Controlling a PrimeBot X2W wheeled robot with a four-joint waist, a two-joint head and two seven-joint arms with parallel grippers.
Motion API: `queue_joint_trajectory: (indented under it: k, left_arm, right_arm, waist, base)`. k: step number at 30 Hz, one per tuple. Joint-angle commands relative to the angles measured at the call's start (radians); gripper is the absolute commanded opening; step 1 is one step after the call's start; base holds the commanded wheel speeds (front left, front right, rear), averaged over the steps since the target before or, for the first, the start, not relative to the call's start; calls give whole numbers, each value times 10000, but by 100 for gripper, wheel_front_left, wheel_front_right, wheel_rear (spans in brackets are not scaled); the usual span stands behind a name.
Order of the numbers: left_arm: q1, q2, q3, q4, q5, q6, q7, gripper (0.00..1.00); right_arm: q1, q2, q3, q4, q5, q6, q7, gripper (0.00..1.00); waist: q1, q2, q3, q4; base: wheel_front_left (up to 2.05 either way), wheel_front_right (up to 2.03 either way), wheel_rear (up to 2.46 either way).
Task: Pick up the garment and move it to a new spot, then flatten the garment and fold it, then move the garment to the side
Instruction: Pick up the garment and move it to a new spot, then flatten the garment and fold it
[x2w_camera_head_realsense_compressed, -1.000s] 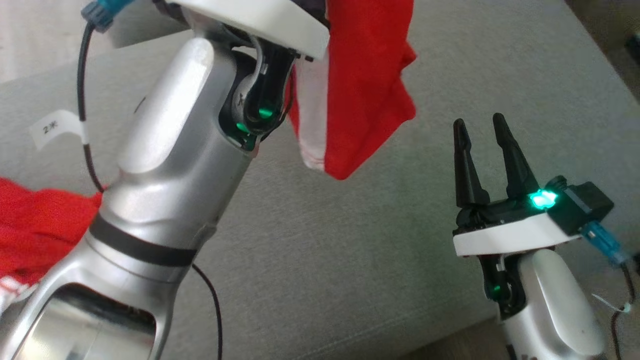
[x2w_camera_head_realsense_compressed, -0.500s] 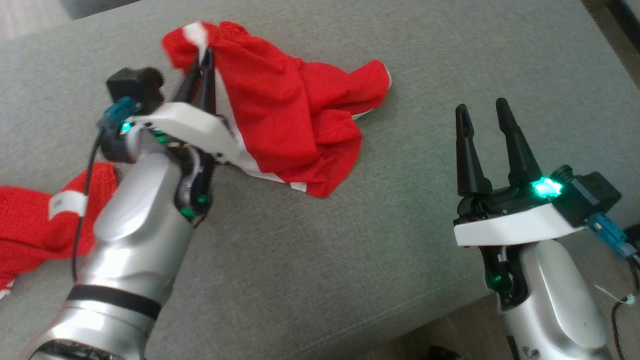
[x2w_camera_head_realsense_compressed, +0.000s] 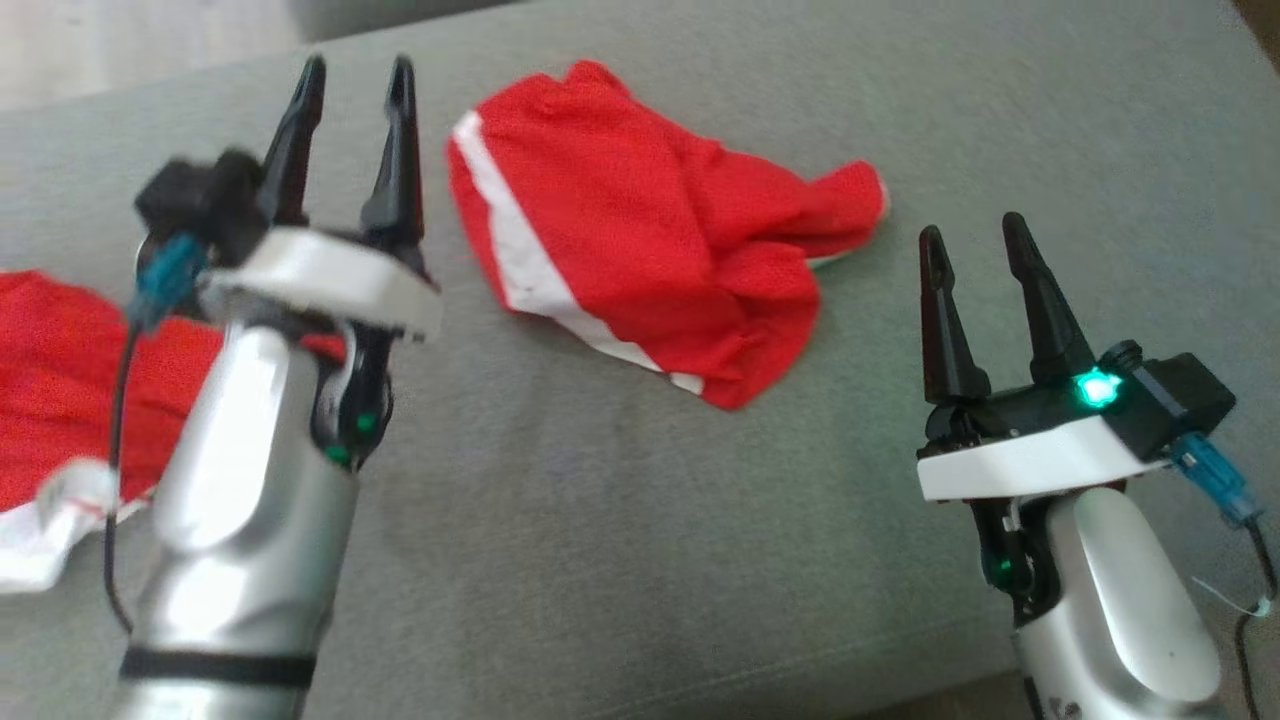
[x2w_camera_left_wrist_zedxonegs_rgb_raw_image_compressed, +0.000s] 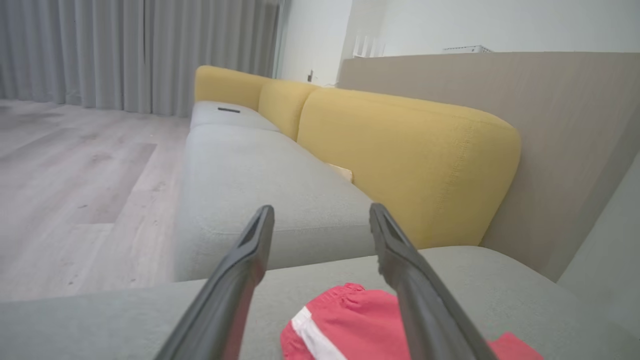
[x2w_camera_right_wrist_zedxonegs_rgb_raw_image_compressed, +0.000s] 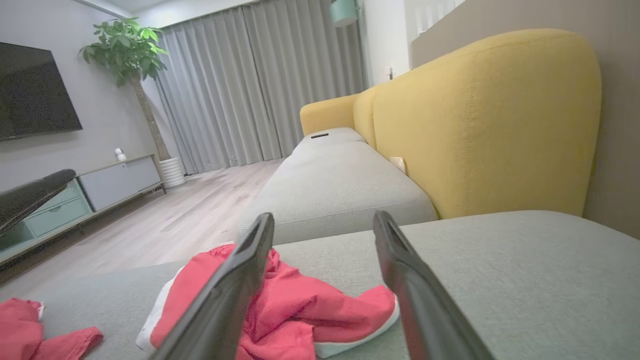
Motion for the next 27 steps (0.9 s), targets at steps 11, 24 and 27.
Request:
queue_joint_trajectory:
  k: [11,24,27]
  left_arm:
    - [3383,77,1498,-3318,1586,-673,-51,100]
    - [4851,-399,1800,-4004,1520,-652,-51,100]
    - [4768,-403,1559,-4047,1403,-586,-51,100]
  right_arm:
    - [662,-24,-400,-280,-376,-9,-92,100]
    - [1424,-24,-557,-30,-501,-9,-92,100]
    - [1409,-24,-293,310,-668,-9,-92,100]
  waist:
    - [0,0,-926,1556]
    - [0,0,-1049,2158]
    - [0,0,-926,2316]
  base:
    - [0,0,0]
    - [0,0,0]
    - [0,0,0]
